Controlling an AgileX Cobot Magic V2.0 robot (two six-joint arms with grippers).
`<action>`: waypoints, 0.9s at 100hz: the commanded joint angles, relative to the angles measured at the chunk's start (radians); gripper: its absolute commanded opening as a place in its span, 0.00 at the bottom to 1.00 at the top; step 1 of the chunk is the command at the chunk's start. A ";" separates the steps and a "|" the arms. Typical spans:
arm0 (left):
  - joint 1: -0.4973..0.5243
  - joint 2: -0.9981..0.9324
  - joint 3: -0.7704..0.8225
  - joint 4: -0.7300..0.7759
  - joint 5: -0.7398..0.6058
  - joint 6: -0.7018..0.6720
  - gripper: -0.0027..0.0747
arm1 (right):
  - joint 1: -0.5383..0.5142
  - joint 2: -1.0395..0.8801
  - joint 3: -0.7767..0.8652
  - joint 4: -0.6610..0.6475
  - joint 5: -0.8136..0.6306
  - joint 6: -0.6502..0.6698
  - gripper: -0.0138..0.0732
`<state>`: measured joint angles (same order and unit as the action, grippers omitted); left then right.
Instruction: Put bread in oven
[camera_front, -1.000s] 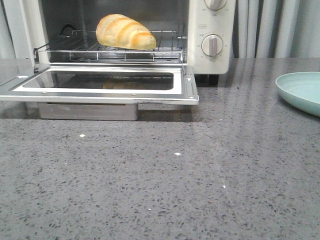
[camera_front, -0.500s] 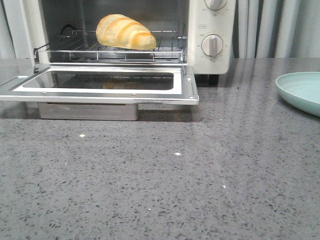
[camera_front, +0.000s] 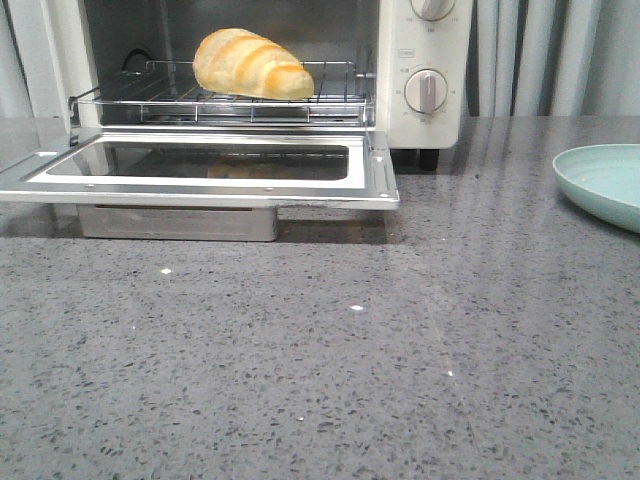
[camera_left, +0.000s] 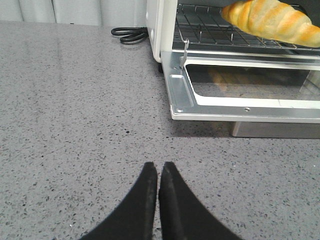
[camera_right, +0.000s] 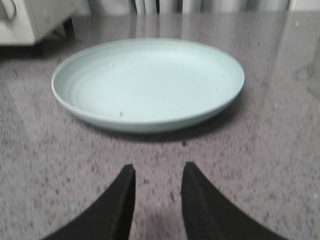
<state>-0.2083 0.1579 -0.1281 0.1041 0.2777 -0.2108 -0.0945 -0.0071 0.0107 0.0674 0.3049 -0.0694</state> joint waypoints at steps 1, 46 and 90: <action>0.002 0.021 -0.029 -0.007 -0.079 -0.008 0.01 | -0.006 -0.021 0.024 -0.014 -0.033 -0.017 0.38; 0.002 0.021 -0.029 -0.007 -0.079 -0.008 0.01 | 0.013 -0.021 0.024 -0.052 0.024 -0.017 0.38; 0.002 0.021 -0.029 -0.007 -0.079 -0.008 0.01 | 0.013 -0.021 0.024 -0.052 0.022 -0.017 0.38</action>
<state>-0.2083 0.1579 -0.1281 0.1041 0.2777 -0.2108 -0.0843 -0.0071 0.0107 0.0351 0.3444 -0.0782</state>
